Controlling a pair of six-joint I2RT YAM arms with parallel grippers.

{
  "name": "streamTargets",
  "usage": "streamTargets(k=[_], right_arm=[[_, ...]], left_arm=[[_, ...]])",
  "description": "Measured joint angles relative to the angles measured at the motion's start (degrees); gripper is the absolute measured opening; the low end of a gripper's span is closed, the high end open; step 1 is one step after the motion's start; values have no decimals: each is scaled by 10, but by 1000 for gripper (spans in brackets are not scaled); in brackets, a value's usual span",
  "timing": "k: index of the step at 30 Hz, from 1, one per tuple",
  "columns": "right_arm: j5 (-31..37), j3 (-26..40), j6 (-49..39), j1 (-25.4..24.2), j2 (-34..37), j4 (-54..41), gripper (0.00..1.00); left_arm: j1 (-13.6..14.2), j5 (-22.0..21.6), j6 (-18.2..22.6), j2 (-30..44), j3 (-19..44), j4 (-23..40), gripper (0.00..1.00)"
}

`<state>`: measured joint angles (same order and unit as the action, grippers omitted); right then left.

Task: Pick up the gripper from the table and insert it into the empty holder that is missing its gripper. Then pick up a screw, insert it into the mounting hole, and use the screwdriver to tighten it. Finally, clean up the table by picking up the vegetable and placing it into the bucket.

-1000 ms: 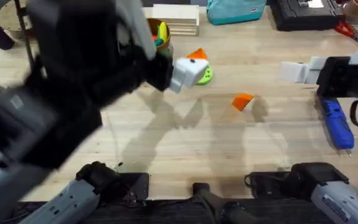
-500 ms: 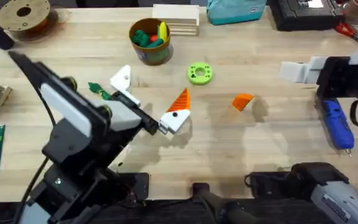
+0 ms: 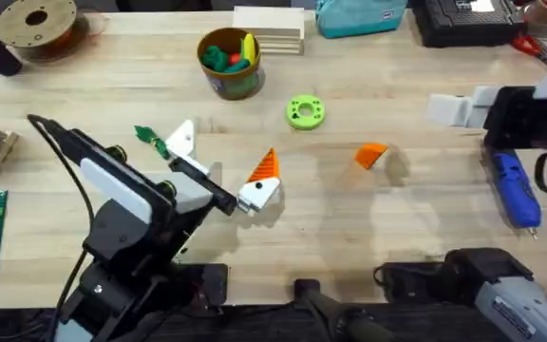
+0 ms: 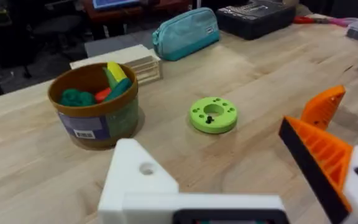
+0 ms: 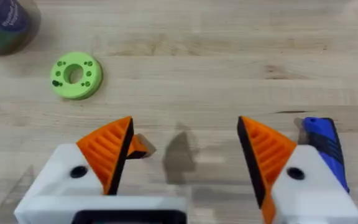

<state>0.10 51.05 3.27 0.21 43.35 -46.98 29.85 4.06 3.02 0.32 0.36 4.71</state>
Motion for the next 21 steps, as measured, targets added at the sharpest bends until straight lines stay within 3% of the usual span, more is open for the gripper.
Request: streamTargets(k=[9, 21], right_arm=[[0, 0, 0, 0, 0, 0, 990], [0, 0, 0, 0, 0, 0, 990]], left_arm=[[0, 0, -35, 0, 0, -1, 988], [0, 0, -39, 0, 0, -1, 987]])
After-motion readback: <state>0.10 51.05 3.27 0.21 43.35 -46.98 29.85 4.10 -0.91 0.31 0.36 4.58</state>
